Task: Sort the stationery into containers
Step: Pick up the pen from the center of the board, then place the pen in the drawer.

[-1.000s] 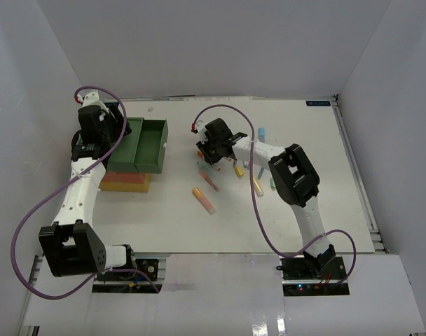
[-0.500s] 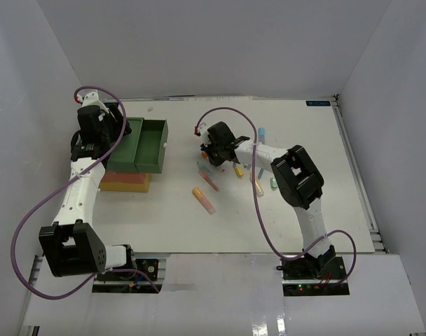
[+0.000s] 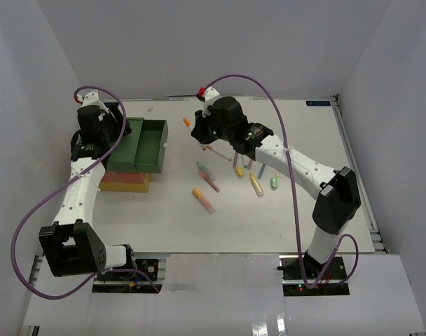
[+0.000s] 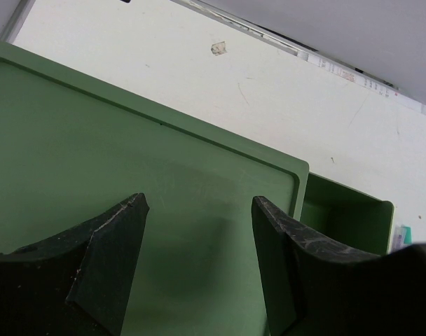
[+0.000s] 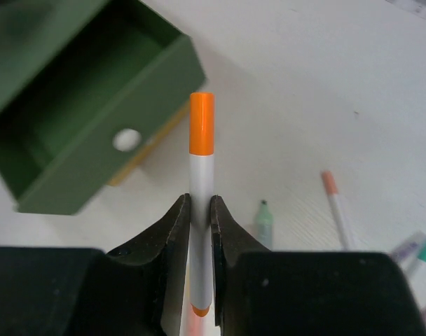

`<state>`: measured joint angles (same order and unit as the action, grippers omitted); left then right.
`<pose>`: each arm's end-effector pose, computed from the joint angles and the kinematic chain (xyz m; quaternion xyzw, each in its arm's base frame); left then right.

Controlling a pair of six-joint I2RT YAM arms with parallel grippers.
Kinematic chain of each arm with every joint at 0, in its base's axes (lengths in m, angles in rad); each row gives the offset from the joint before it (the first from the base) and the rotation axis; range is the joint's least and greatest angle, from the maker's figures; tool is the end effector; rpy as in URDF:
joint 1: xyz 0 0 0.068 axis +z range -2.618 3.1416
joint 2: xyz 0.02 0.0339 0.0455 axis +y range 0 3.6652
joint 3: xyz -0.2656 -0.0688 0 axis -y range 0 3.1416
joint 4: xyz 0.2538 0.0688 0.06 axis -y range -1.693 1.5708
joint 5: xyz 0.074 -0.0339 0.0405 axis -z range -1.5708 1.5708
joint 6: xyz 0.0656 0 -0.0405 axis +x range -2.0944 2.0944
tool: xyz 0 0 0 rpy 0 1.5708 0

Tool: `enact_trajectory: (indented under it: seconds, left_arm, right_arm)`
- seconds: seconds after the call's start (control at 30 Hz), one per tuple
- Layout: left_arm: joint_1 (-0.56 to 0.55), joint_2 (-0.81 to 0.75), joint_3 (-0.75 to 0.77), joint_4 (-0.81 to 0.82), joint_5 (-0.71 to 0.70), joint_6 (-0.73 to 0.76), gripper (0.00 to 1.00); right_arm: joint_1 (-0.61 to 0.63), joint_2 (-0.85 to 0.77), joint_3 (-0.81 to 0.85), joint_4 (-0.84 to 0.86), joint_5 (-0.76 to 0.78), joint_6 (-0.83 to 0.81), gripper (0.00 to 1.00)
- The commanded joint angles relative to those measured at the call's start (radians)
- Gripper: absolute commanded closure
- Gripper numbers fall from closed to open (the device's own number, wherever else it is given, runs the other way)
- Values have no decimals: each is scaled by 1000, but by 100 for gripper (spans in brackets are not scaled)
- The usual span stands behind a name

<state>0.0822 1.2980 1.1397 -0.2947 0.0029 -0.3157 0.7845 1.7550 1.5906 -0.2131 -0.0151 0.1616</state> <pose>0.3329 0.0272 0.3274 -0.1668 0.8313 -0.0630 0.5265 0.3239 0.3247 0.3408 -0.2575 0.7861 0.2615 0.4973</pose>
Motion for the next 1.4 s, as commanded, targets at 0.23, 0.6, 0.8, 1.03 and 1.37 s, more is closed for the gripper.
enact_trajectory:
  seconds: [0.23, 0.6, 0.8, 1.03, 1.37]
  left_arm:
    - [1, 6, -31, -64, 22, -20, 28]
    - [1, -6, -37, -55, 28, -22, 28]
    - [1, -5, -38, -54, 29, -22, 27]
    - [2, -3, -38, -54, 28, -19, 27]
    - [1, -3, -38, -55, 28, -17, 27]
  right_arm:
    - [162, 84, 164, 208, 125, 453, 92]
    - [203, 216, 253, 362, 204, 631, 92]
    - [216, 288, 327, 362, 210, 659, 80]
    - [217, 269, 296, 356, 224, 587, 47]
    - [119, 42, 22, 319, 167, 201, 38]
